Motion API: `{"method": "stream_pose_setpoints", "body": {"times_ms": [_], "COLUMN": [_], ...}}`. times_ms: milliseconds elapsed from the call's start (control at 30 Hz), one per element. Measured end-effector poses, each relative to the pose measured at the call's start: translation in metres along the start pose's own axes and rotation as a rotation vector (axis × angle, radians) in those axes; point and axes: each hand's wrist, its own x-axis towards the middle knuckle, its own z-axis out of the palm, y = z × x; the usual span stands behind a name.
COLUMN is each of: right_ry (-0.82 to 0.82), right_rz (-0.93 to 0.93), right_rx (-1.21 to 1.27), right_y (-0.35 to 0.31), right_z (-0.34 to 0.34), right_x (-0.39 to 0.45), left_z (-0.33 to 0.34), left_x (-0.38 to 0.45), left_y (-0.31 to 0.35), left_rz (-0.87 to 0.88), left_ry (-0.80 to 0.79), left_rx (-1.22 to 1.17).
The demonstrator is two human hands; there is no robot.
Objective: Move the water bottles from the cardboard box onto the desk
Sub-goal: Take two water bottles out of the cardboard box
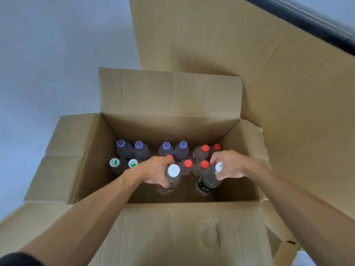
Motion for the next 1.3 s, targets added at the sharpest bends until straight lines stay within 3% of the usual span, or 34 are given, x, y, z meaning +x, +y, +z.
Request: {"method": "stream_pose_setpoints", "body": {"times_ms": [67,300,467,733,867,1067,1200,1300], "right_ry": [0.051,0.103,0.197,0.273,0.317,0.321,0.286,0.181], "right_rz": [-0.047,-0.223,-0.324,-0.250,-0.096,-0.047,-0.112,-0.248], "right_rx": [0.106,1.028,1.402,1.693,1.694,1.771,1.825,1.711], "right_y": [-0.002,-0.021,-0.049,-0.087,-0.103,-0.118,-0.127,-0.130], "right_z": [-0.020,-0.053,-0.054,-0.051,-0.051,-0.052,-0.052,-0.052], "right_x": [-0.008,-0.037,-0.038,-0.036,-0.035,-0.037,-0.045,-0.055], "left_z": [-0.018,-0.077,-0.096,-0.097,-0.096,-0.097,-0.098,-0.099], "left_x": [-0.009,-0.046,-0.063,-0.075,-0.080,-0.089,-0.094,-0.097], "left_y": [0.010,0.036,0.048,0.056,0.060,0.062,0.056,0.051], "left_rz": [0.019,0.146,0.166,0.025,-0.029,-0.055,-0.091,-0.076], "left_ry": [0.039,0.151,0.280,0.405,0.385,0.302,0.251,0.234], "left_rx": [-0.074,-0.579,-0.843,-1.196,-1.177,-1.196,-1.275,-1.318]}}
